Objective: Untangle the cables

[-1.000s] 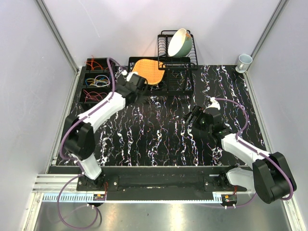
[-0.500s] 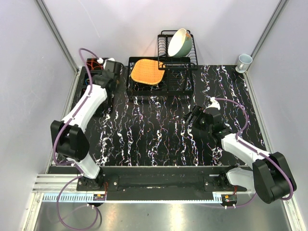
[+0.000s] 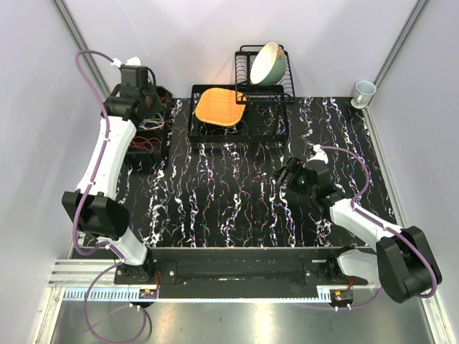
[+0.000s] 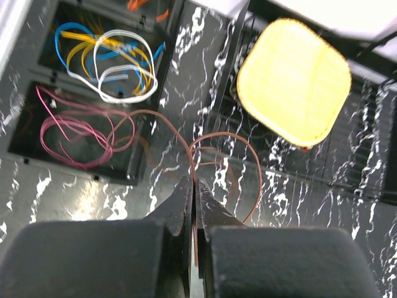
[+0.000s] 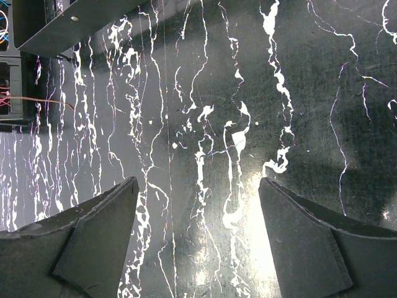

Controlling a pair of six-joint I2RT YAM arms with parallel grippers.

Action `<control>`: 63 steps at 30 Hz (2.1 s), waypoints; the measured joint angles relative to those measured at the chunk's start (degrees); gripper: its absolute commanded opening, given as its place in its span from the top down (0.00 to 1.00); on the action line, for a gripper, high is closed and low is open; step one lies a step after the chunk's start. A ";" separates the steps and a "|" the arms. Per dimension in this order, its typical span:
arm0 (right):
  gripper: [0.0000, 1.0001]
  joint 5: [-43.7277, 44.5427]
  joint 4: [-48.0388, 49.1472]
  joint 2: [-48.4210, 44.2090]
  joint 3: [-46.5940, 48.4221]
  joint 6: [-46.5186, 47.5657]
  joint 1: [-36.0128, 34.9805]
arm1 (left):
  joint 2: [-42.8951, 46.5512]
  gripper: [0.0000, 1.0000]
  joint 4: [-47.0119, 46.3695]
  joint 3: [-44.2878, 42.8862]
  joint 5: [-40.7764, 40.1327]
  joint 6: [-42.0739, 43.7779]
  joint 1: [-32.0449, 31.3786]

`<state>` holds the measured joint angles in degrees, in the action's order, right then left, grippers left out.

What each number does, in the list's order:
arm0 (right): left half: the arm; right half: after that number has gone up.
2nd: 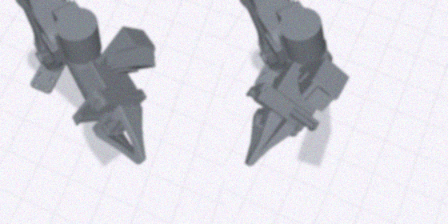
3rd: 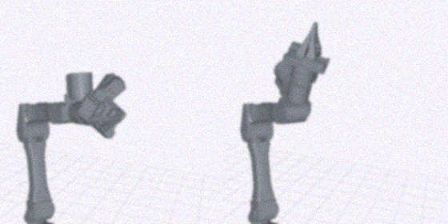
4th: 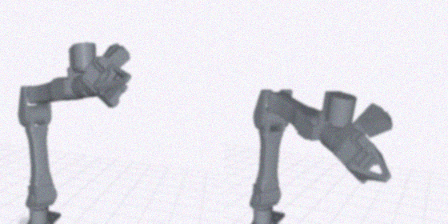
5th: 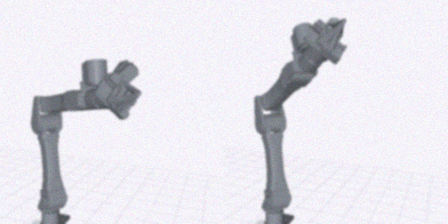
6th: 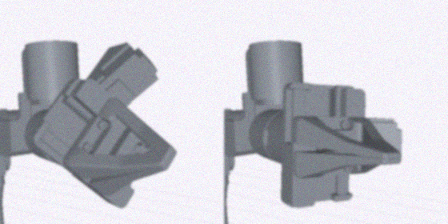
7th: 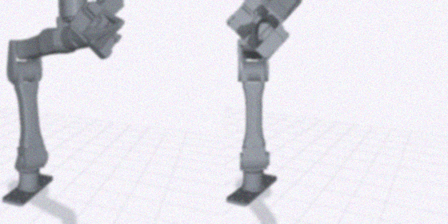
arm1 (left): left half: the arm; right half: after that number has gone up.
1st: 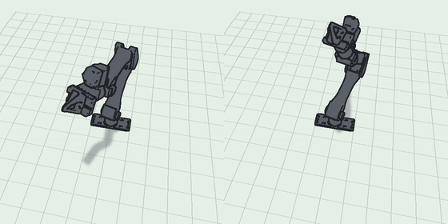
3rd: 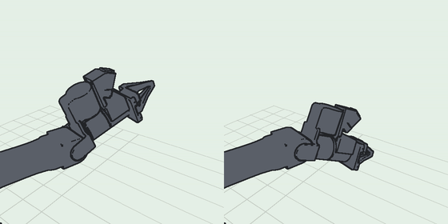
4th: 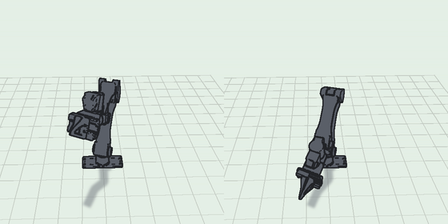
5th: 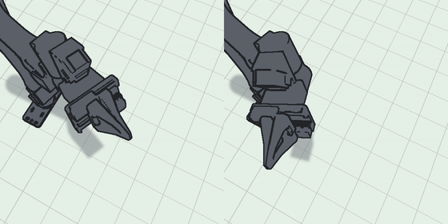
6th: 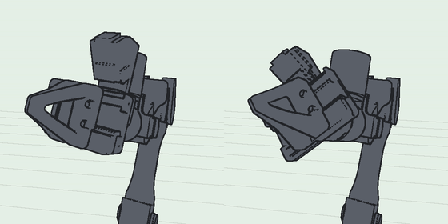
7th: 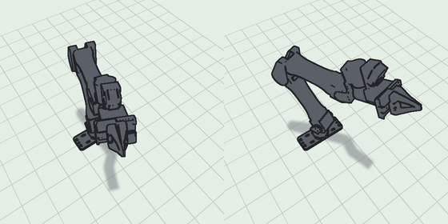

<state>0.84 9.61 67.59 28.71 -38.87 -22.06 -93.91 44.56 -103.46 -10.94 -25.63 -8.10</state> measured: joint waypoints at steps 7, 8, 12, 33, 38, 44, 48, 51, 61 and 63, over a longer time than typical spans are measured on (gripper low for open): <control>0.15 -0.02 0.00 0.11 0.02 0.00 0.00 | -0.42 1.00 1.42 -5.95 1.90 1.92 4.09; 0.15 -0.02 0.00 0.15 0.04 0.00 0.00 | -0.46 1.00 1.62 -6.49 2.19 2.12 4.63; 0.15 -0.02 -0.02 0.52 0.31 0.00 0.00 | -1.14 1.00 2.21 -9.03 3.21 3.15 6.95; 0.15 -0.07 -0.02 1.16 0.96 0.00 0.00 | -1.90 1.00 2.75 -15.96 5.27 5.22 16.52; 0.15 -0.07 -0.04 1.44 0.96 0.00 0.00 | -1.90 1.00 1.68 -13.68 6.12 5.29 16.63; 0.15 -0.11 -0.04 1.55 0.96 0.00 0.00 | -2.95 1.00 1.46 -10.49 7.34 5.22 16.63; 0.15 -0.39 -0.04 1.62 0.96 0.00 0.00 | -2.91 1.00 -0.15 -6.69 7.78 4.85 16.63; 0.15 -0.46 -0.04 1.62 0.96 0.00 0.00 | -2.64 1.00 -2.23 -1.53 7.74 4.68 16.63; 0.16 -0.46 -0.07 1.70 0.98 0.00 0.00 | -2.49 1.00 -4.15 7.48 5.35 4.70 16.63; 0.15 -0.46 -0.07 1.70 0.98 0.00 0.00 | -2.49 1.00 -4.94 7.48 4.26 4.70 16.63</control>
<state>0.38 9.54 69.30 29.69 -38.87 -22.06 -96.40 39.62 -95.98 -6.68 -20.93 8.54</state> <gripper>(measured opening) 0.847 0.009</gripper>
